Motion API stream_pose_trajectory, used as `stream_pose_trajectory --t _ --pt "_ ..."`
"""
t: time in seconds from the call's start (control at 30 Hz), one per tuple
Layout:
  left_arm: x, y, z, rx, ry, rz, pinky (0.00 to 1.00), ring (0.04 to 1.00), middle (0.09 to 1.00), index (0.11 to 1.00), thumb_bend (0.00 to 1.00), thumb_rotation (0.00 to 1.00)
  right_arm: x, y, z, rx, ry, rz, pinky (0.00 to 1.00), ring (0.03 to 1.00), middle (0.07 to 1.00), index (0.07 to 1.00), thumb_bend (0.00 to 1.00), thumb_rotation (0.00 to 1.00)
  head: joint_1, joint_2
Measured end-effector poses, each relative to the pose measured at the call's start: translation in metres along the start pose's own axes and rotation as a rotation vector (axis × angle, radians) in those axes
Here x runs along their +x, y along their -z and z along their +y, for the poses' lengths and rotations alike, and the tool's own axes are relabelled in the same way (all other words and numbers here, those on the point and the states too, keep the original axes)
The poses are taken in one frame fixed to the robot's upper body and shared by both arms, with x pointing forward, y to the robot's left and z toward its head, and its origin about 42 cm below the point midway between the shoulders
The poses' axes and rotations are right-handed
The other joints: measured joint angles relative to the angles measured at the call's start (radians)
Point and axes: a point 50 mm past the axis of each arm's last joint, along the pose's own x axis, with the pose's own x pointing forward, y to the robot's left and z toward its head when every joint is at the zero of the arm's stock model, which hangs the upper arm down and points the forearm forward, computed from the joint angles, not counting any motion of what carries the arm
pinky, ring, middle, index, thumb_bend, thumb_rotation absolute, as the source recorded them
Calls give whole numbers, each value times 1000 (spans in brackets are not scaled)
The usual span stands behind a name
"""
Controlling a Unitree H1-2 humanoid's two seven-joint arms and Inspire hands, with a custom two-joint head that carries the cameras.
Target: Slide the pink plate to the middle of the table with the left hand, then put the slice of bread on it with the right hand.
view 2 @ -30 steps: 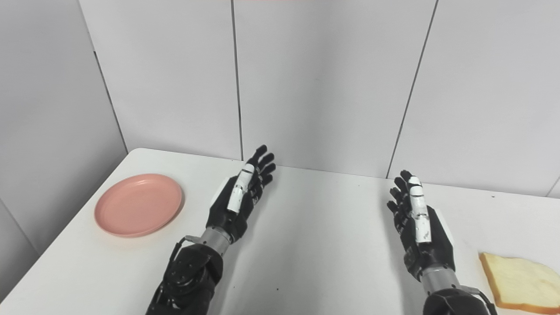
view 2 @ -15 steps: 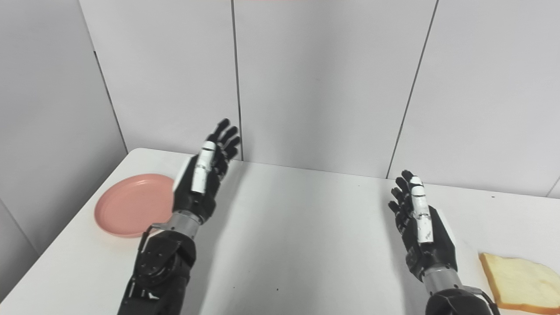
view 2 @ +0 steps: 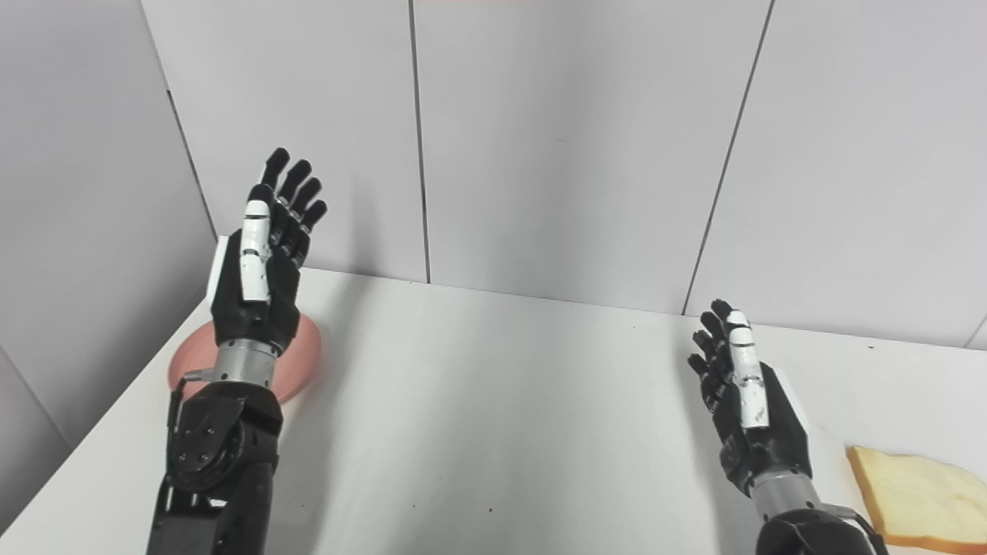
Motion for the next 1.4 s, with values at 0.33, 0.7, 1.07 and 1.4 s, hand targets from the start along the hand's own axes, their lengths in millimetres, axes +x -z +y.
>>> stream_pose_trajectory --t 0.33,0.7,1.07,1.4 --pt "6 -8 45 54 -142 -69 979 977 965 953 434 1000 0 0 0 6 -3 0 1000 1000 1000 1000 105 1000 5 2" --pt "9 0 91 89 -263 -53 1000 994 980 972 407 1000 0 -1 -1 1 -5 0 1000 1000 1000 1000 107 1000 8 5" --pt "8 19 121 76 -344 -7 989 964 955 938 388 1000 0 -2 -1 5 -13 1 1000 1000 1000 1000 103 1000 25 3" --pt "8 26 139 35 -363 30 1000 952 946 932 377 1000 0 -2 -1 -1 -14 2 1000 1000 1000 1000 96 1000 35 2"
